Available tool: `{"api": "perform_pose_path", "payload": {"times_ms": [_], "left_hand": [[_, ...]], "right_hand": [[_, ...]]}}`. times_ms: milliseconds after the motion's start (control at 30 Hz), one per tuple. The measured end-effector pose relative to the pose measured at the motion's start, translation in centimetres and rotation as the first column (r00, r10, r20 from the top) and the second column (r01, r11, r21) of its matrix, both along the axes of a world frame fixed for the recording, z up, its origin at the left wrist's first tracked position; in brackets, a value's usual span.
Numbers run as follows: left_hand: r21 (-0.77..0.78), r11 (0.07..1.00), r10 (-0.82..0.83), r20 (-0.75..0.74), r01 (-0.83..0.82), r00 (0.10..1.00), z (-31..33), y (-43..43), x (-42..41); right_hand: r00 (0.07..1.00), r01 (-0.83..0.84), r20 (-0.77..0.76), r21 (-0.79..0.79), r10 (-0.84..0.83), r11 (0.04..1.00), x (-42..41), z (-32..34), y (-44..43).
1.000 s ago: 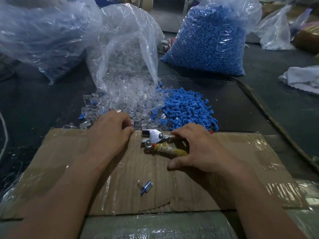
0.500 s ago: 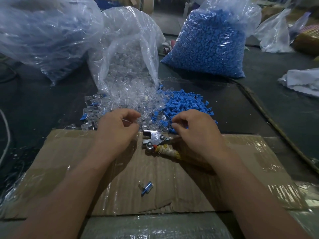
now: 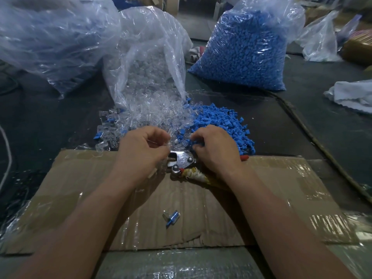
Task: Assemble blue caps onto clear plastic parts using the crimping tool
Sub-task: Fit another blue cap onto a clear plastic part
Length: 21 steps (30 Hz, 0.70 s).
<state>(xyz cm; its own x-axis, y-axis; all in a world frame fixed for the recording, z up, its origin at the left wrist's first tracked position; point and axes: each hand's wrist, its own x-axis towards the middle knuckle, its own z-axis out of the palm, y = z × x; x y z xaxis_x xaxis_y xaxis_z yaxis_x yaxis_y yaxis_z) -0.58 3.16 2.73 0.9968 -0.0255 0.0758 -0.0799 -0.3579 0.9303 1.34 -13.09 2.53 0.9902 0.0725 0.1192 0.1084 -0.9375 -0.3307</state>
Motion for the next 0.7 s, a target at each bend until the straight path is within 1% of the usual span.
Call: {"api": "perform_pose_path", "payload": {"times_ms": [167, 300, 433, 567, 633, 700], "left_hand": [[-0.026, 1.0, -0.005, -0.007, 0.005, 1.0, 0.1, -0.1, -0.3], [-0.129, 0.992, -0.008, -0.055, 0.001, 0.998, 0.3, -0.3, -0.2], [-0.222, 0.975, -0.029, -0.102, 0.006, 0.994, 0.4, -0.4, -0.3], [-0.3, 0.954, -0.026, -0.15, -0.02, 0.988, 0.5, -0.4, -0.3], [-0.306, 0.952, -0.028, -0.16, -0.022, 0.987, 0.5, -0.4, -0.4], [-0.305, 0.952, -0.029, -0.172, -0.025, 0.985, 0.5, -0.4, -0.3]], "right_hand": [[1.0, 0.025, 0.013, 0.087, -0.026, 0.996, -0.2, -0.1, -0.1], [0.998, 0.036, 0.039, 0.196, -0.044, 0.98, -0.6, 0.4, -0.7], [0.997, 0.025, 0.061, 0.217, -0.039, 0.976, -0.8, 0.4, -1.0], [0.992, 0.054, 0.094, 0.23, -0.078, 0.972, -0.7, -0.2, -1.1], [0.986, 0.062, 0.132, 0.285, -0.103, 0.957, -0.7, 0.0, -1.1], [0.977, 0.052, 0.174, 0.381, -0.127, 0.923, -1.0, 0.3, -1.1]]}}
